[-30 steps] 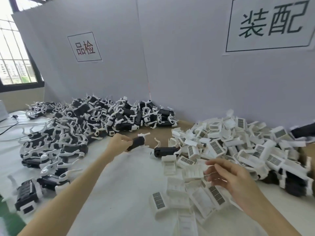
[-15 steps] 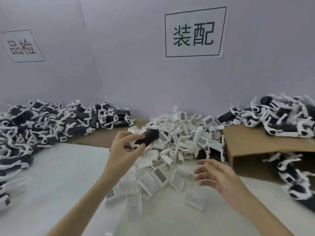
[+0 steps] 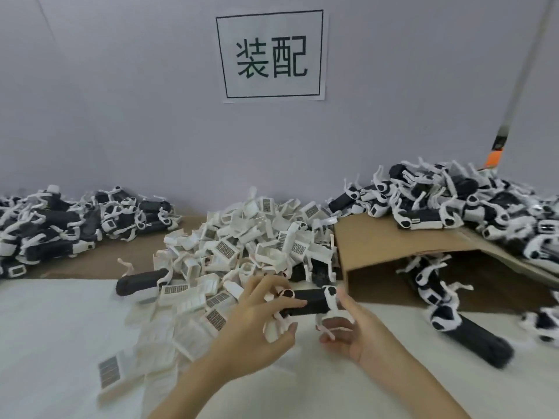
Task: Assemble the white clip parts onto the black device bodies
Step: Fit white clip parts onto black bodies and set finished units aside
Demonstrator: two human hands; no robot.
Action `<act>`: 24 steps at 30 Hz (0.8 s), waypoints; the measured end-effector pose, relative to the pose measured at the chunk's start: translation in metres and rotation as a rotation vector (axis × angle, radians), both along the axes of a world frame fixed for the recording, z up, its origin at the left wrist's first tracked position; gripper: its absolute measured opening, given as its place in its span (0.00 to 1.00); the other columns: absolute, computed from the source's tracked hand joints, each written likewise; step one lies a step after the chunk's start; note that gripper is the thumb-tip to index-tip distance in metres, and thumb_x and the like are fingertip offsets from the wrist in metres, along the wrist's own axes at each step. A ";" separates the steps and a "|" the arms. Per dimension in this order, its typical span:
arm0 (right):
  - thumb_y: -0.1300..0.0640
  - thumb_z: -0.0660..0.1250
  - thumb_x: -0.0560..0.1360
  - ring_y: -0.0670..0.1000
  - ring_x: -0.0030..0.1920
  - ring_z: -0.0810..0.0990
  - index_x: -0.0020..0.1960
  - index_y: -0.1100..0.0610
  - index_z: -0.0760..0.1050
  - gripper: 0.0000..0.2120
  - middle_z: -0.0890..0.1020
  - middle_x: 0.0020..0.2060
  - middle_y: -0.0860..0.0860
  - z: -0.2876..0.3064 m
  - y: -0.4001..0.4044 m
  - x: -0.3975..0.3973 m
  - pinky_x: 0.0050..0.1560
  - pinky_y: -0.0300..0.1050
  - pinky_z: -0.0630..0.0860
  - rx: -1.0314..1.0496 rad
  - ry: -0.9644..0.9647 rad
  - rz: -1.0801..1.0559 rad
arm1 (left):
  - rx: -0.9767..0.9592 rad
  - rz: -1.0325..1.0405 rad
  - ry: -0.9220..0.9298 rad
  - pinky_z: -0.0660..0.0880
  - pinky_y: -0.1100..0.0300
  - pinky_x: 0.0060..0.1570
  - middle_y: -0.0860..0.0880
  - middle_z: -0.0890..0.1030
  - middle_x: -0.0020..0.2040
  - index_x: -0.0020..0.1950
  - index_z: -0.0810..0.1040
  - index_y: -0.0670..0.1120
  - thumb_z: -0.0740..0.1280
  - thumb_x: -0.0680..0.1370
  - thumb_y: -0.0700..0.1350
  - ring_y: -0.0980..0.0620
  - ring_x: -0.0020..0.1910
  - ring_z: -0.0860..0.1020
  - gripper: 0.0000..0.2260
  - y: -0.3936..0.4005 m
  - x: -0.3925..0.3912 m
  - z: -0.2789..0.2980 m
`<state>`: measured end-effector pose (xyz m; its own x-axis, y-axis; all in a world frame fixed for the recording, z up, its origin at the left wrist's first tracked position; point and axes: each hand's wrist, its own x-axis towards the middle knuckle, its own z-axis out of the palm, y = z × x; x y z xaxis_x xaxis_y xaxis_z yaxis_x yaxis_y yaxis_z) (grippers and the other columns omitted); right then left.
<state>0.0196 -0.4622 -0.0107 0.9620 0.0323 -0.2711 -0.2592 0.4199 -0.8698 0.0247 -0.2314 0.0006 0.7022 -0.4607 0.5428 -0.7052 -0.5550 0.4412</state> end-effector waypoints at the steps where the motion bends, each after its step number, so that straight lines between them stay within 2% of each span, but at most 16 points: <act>1: 0.42 0.78 0.68 0.63 0.35 0.83 0.64 0.65 0.75 0.36 0.81 0.40 0.65 -0.001 0.001 0.000 0.33 0.49 0.81 -0.023 -0.002 0.014 | -0.011 -0.010 -0.005 0.64 0.67 0.70 0.61 0.71 0.69 0.66 0.84 0.57 0.70 0.80 0.53 0.53 0.71 0.68 0.15 0.002 0.000 -0.003; 4: 0.46 0.77 0.72 0.63 0.37 0.82 0.64 0.68 0.75 0.31 0.80 0.42 0.64 -0.003 0.007 0.000 0.35 0.52 0.81 -0.043 -0.022 0.036 | -0.096 -0.031 0.031 0.62 0.69 0.70 0.62 0.72 0.69 0.65 0.84 0.59 0.72 0.80 0.51 0.50 0.71 0.70 0.14 0.008 0.000 -0.005; 8: 0.50 0.72 0.77 0.65 0.41 0.85 0.60 0.69 0.78 0.23 0.83 0.44 0.64 0.000 0.015 -0.004 0.38 0.53 0.84 0.006 -0.068 0.065 | -0.342 -0.055 0.212 0.69 0.64 0.69 0.56 0.71 0.73 0.72 0.79 0.61 0.73 0.80 0.54 0.48 0.76 0.70 0.20 0.014 -0.003 0.006; 10: 0.49 0.74 0.75 0.66 0.48 0.87 0.60 0.65 0.79 0.22 0.85 0.49 0.63 0.002 0.019 -0.008 0.41 0.53 0.84 -0.034 -0.138 0.091 | -0.383 0.031 0.239 0.72 0.67 0.66 0.59 0.71 0.72 0.75 0.75 0.61 0.73 0.80 0.58 0.55 0.74 0.71 0.23 0.016 -0.002 0.009; 12: 0.48 0.79 0.72 0.65 0.54 0.87 0.61 0.54 0.82 0.21 0.85 0.54 0.62 0.001 0.023 -0.011 0.43 0.53 0.84 -0.103 -0.236 0.113 | -0.406 0.123 0.341 0.75 0.66 0.62 0.62 0.76 0.68 0.73 0.74 0.62 0.72 0.79 0.61 0.60 0.68 0.76 0.23 0.017 -0.003 0.013; 14: 0.44 0.78 0.70 0.62 0.56 0.86 0.61 0.45 0.83 0.20 0.84 0.57 0.58 0.001 0.026 -0.014 0.47 0.54 0.84 -0.162 -0.318 0.125 | -0.463 0.097 0.517 0.77 0.65 0.58 0.61 0.83 0.62 0.70 0.77 0.62 0.72 0.76 0.62 0.58 0.61 0.82 0.22 0.020 -0.003 0.016; 16: 0.42 0.78 0.70 0.59 0.58 0.86 0.62 0.42 0.82 0.21 0.84 0.58 0.54 0.002 0.028 -0.018 0.50 0.54 0.84 -0.198 -0.367 0.125 | -0.500 0.037 0.609 0.76 0.64 0.58 0.58 0.86 0.59 0.68 0.80 0.60 0.73 0.78 0.61 0.57 0.59 0.84 0.20 0.022 -0.004 0.019; 19: 0.38 0.78 0.70 0.57 0.58 0.86 0.65 0.47 0.80 0.27 0.84 0.58 0.52 0.004 0.030 -0.022 0.50 0.51 0.85 -0.253 -0.397 0.121 | -0.526 0.029 0.613 0.74 0.62 0.63 0.56 0.86 0.59 0.68 0.81 0.60 0.73 0.76 0.58 0.56 0.61 0.84 0.20 0.022 -0.006 0.020; 21: 0.40 0.77 0.71 0.56 0.58 0.86 0.66 0.51 0.78 0.28 0.85 0.56 0.51 0.004 0.029 -0.023 0.51 0.50 0.84 -0.282 -0.422 0.118 | -0.531 0.013 0.606 0.74 0.59 0.65 0.56 0.86 0.61 0.67 0.82 0.62 0.73 0.76 0.56 0.55 0.63 0.83 0.19 0.022 -0.008 0.021; 24: 0.41 0.74 0.73 0.55 0.61 0.84 0.68 0.55 0.75 0.29 0.84 0.44 0.42 0.004 0.025 -0.023 0.57 0.52 0.83 -0.311 -0.469 0.166 | -0.532 -0.027 0.575 0.74 0.56 0.68 0.53 0.86 0.62 0.68 0.81 0.63 0.76 0.76 0.55 0.53 0.65 0.82 0.20 0.022 -0.011 0.023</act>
<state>-0.0037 -0.4372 -0.0063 0.9702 0.1803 0.1618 0.1429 0.1130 -0.9833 0.0140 -0.2093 0.0236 0.9323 -0.2616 0.2498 -0.2955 -0.1522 0.9432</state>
